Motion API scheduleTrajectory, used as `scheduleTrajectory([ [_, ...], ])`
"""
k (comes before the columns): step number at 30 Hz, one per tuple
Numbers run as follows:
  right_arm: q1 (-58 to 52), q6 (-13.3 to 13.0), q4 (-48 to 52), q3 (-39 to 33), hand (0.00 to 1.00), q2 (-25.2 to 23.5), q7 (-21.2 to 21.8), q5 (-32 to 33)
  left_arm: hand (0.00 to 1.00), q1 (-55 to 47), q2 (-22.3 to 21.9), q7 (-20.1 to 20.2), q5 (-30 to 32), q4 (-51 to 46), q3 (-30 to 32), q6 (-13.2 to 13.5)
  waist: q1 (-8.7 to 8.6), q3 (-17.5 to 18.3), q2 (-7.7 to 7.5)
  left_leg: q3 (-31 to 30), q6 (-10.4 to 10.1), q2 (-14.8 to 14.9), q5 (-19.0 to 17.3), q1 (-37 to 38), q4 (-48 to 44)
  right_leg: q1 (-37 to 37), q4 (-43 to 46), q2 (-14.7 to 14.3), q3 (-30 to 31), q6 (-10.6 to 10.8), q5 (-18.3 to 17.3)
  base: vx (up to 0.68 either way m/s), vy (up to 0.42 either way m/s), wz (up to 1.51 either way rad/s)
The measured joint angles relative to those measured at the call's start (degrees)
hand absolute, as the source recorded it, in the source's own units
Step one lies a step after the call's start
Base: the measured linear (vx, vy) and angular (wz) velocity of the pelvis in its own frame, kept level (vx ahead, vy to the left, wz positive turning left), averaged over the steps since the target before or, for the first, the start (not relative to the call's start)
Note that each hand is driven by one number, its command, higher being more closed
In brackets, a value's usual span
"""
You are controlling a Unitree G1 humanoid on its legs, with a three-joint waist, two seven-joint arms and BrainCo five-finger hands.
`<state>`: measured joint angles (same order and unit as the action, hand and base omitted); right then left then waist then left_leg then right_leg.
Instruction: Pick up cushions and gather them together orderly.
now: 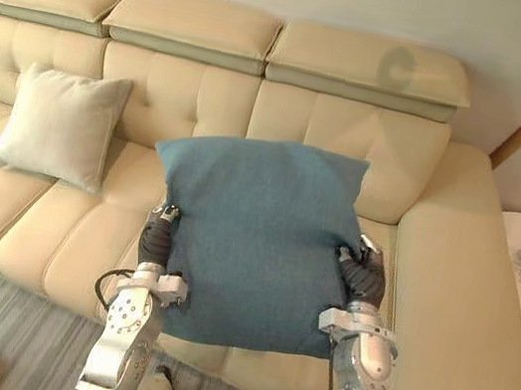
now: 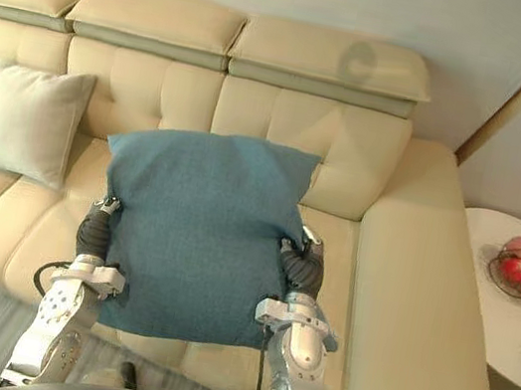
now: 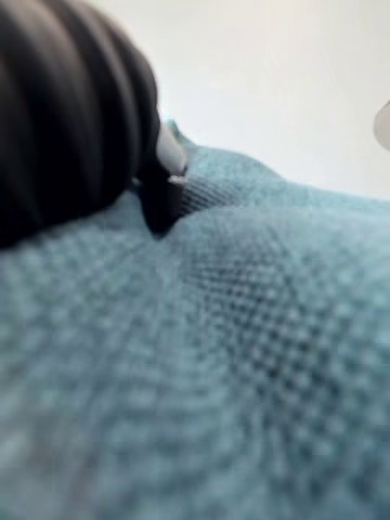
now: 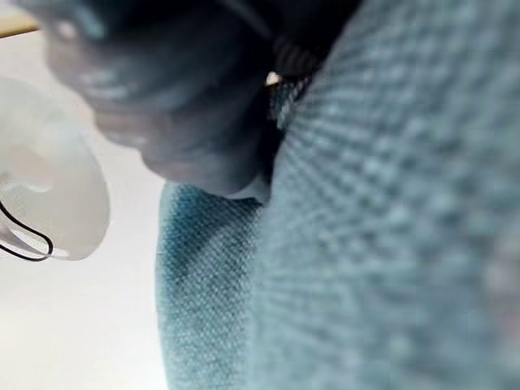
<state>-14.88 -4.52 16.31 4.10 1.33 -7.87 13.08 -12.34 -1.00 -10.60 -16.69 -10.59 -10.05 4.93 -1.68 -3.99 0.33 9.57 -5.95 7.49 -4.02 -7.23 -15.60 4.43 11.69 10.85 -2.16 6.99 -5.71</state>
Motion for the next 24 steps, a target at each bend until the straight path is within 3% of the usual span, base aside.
scheduleTrajectory([
  [4,-0.17,0.0,-0.28,0.25,1.0,-0.99,1.09,-0.11,1.0,-1.37,0.53,-0.19,-0.01,-0.16,0.17,0.11,0.8,0.93,-1.29,3.69,1.23,-1.58,-1.64,3.33,2.82,-0.53,-3.4,0.9,3.45,1.06,2.45,-0.02,0.149,-0.54],
  [9,-0.19,-0.02,-5.18,0.08,1.0,-0.9,1.46,-0.29,1.0,-2.93,0.74,0.22,0.01,0.02,-0.31,-0.19,-1.0,2.06,-2.26,8.04,0.37,-1.42,-3.47,3.8,2.53,2.17,-6.91,-0.18,10.0,0.78,5.52,-0.08,0.03,-0.68],
  [12,-0.1,-0.01,-6.61,0.31,1.0,-0.92,1.54,-1.4,1.0,-2.93,1.72,0.37,0.02,0.11,-0.27,-0.37,-0.57,2.31,-2.24,10.96,0.45,-0.83,-6.21,2.76,-0.38,5.09,-8.59,-1.68,16.03,0.41,8.08,-0.04,0.049,-1.16],
  [15,1.95,0.0,-10.01,0.45,1.0,-0.7,1.7,-2.18,1.0,-2.93,1.98,0.74,0.12,0.24,0.4,-0.58,-1.52,2.39,-2.2,12.67,0.84,0.29,-9.02,1.88,-4.42,6.77,-10.2,-3.28,20.7,1.04,10.96,0.0,0.022,-0.94],
  [20,3.67,0.34,-13.61,1.09,1.0,0.5,2.27,-2.4,1.0,-2.09,2.01,0.89,1.21,2.71,1.22,-0.62,-1.87,2.37,-1.89,11.55,1.29,0.8,-10.73,0.04,-6.49,7.61,-12.18,-3.86,21.66,1.13,13.55,-0.02,0.005,-0.26],
  [24,6.09,0.73,-15.89,1.62,1.0,1.84,2.25,-2.93,1.0,0.13,2.22,0.71,1.27,5.22,1.78,-0.64,-1.96,1.7,-0.17,9.81,1.31,1.12,-10.63,-2.59,-7.57,8.88,-11.76,-3.92,19.97,0.9,13.61,-0.05,-0.018,0.19],
])
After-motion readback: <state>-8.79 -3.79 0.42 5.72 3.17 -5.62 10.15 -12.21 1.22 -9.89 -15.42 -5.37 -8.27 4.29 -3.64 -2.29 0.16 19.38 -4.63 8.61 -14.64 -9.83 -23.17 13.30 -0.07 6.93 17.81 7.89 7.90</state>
